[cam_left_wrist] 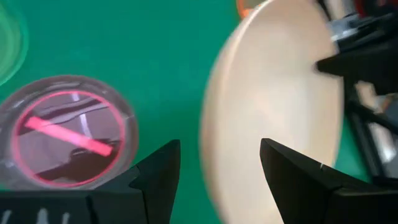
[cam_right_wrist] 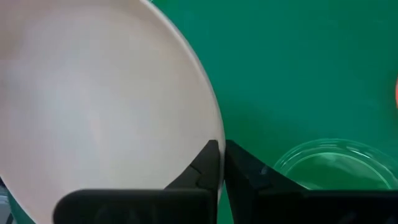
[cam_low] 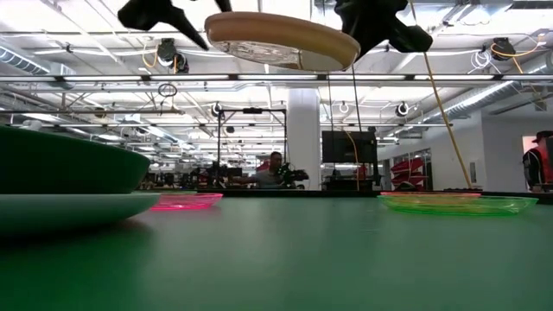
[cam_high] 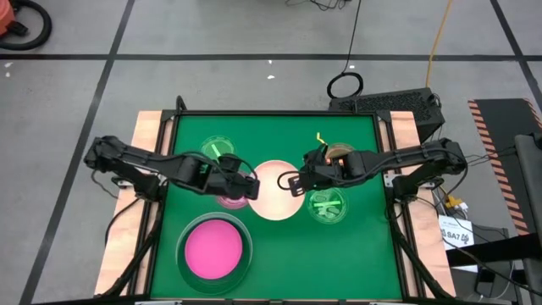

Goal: Stack plastic plates
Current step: Stack the white plate on top of the medium pink plate

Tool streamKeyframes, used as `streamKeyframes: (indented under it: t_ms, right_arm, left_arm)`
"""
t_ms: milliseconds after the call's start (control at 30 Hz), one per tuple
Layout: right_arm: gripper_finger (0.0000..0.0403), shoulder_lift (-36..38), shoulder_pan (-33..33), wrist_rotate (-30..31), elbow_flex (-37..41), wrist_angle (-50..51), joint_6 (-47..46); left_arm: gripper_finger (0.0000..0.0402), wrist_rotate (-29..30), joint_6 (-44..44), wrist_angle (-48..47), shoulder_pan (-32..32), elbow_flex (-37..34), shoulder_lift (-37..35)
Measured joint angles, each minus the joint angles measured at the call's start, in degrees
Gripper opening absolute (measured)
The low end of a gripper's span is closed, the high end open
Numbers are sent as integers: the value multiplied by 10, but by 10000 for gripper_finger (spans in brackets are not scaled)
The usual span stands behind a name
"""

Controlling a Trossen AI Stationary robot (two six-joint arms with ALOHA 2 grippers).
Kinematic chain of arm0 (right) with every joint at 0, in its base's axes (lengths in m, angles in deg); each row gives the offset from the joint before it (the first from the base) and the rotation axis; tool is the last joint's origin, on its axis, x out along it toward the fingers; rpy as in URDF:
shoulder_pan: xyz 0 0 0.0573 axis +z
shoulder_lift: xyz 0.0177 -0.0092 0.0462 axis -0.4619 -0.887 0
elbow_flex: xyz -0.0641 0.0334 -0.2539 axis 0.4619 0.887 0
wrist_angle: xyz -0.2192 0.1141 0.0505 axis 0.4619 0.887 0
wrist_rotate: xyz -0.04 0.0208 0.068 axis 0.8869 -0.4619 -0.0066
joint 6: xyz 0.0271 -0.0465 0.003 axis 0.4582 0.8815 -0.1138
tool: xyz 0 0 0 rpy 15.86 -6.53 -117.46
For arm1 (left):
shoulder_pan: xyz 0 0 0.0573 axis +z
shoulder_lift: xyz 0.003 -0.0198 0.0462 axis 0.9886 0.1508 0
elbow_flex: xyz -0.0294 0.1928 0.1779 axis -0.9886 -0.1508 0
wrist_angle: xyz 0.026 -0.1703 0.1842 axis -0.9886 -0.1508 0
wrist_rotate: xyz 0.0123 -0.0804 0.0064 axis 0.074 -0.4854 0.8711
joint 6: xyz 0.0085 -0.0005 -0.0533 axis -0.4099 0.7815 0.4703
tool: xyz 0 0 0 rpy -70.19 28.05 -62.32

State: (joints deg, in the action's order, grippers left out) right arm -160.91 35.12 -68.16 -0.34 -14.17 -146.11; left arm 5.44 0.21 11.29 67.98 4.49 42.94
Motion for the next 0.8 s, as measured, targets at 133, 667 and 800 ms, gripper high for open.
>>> streamKeyframes:
  t_ms: [133,667,800]
  right_arm:
    - [9,0,0,0,0,12,1]
    - [10,0,-1,12,1,27,-3]
    - [20,0,-1,12,1,21,-6]
  left_arm:
    - [215,6,0,9,0,-1,14]
    - [57,6,-32,17,3,-1,33]
    - [41,9,-32,11,6,-1,32]
